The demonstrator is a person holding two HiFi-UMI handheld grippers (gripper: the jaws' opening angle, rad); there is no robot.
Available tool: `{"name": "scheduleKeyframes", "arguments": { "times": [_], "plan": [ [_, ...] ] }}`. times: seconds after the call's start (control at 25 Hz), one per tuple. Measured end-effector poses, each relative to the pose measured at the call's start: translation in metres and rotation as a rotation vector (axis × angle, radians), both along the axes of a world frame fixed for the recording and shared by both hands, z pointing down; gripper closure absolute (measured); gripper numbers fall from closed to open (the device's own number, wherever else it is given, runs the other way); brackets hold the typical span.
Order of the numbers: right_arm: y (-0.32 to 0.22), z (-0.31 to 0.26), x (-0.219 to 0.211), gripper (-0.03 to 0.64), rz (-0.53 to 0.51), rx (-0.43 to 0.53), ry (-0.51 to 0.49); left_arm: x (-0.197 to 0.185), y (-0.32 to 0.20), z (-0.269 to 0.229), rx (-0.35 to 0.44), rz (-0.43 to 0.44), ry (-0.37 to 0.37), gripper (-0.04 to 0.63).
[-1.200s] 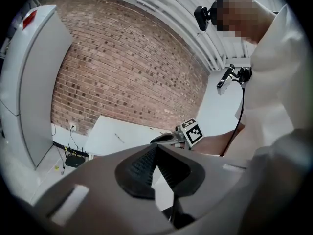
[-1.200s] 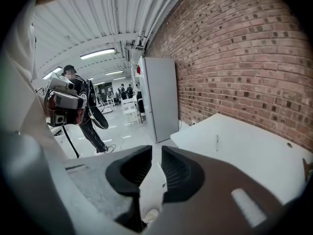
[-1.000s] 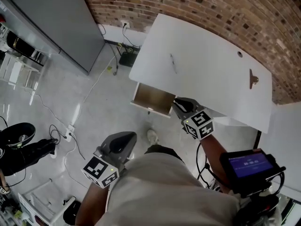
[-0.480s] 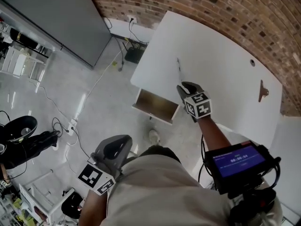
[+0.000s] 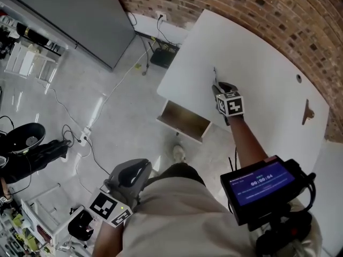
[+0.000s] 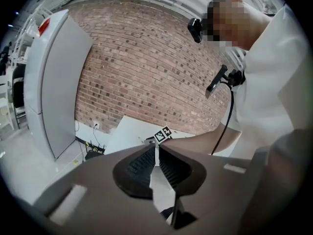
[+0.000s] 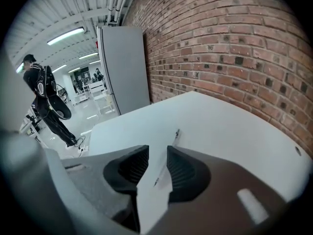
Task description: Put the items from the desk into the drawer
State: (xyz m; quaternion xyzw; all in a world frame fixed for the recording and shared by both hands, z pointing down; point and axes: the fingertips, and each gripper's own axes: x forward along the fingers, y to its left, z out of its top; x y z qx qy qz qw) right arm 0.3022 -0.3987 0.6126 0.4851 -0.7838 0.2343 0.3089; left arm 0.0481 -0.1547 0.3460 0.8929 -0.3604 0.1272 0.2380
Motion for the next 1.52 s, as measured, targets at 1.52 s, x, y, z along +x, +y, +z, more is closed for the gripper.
{"name": "scheduleKeyframes", "arguments": {
  "times": [1.52],
  "plan": [
    [-0.004, 0.019, -0.037, 0.572, -0.028, -0.065, 0.052, -0.055, 0.021, 0.006, -0.008, -0.065, 0.024, 0.566]
  ]
}}
